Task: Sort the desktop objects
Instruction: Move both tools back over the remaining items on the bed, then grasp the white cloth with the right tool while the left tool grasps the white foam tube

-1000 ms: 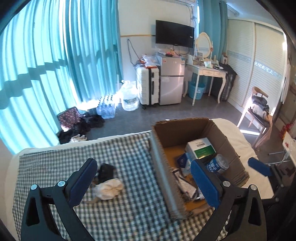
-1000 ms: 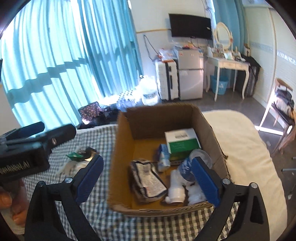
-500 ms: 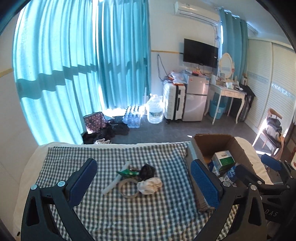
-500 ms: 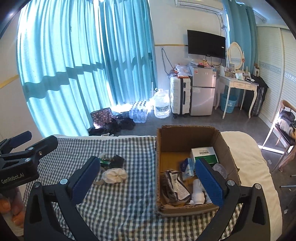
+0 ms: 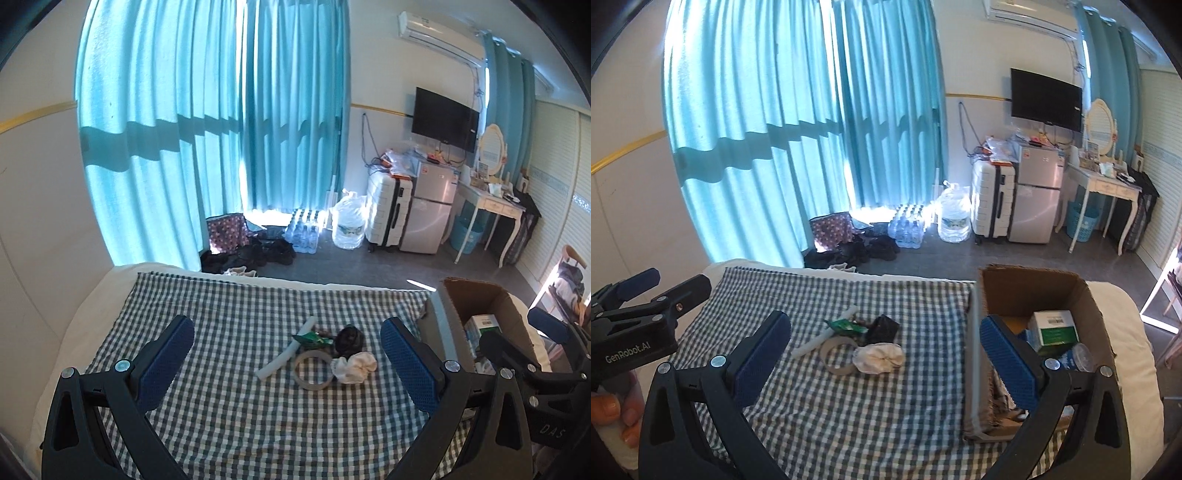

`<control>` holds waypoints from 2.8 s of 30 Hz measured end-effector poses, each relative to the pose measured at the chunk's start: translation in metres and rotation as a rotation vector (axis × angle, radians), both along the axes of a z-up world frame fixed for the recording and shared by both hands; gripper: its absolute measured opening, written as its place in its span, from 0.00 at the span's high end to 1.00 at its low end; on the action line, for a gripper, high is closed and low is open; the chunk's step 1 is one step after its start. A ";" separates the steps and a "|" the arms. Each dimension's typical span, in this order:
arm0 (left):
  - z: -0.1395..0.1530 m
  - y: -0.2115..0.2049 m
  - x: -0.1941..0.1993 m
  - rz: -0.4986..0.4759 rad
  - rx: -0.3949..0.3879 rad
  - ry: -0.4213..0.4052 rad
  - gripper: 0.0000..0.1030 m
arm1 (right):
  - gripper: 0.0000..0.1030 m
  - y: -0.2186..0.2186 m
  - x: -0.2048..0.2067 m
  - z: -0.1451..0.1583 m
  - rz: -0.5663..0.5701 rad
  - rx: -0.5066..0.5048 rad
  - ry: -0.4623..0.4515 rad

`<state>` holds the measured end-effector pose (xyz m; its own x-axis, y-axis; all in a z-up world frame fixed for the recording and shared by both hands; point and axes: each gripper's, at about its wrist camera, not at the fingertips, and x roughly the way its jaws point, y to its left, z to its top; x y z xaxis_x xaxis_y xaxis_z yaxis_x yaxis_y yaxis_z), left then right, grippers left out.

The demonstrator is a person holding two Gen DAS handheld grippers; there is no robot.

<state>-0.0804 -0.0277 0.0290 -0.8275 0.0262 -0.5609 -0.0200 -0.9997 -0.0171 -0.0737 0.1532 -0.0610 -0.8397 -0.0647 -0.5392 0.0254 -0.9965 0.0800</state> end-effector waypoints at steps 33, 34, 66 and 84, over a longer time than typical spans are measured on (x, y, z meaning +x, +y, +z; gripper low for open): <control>-0.108 -0.009 -0.101 0.025 -0.097 -0.172 0.00 | 0.00 -0.017 -0.101 -0.084 0.104 0.003 -0.109; -0.115 -0.011 -0.107 0.028 -0.100 -0.185 0.00 | 0.00 -0.018 -0.104 -0.088 0.101 0.004 -0.116; -0.311 -0.033 -0.200 -0.079 -0.175 -0.428 0.00 | 0.00 -0.009 -0.177 -0.255 0.044 0.038 -0.418; -0.309 -0.018 -0.199 -0.174 -0.104 -0.327 0.67 | 0.73 -0.023 -0.173 -0.290 0.088 0.026 -0.459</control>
<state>-0.2799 -0.0462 -0.2796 -0.5927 0.0794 -0.8015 -0.1998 -0.9785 0.0508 -0.2466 0.1302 -0.3514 -0.5058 -0.1066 -0.8561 0.0775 -0.9939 0.0780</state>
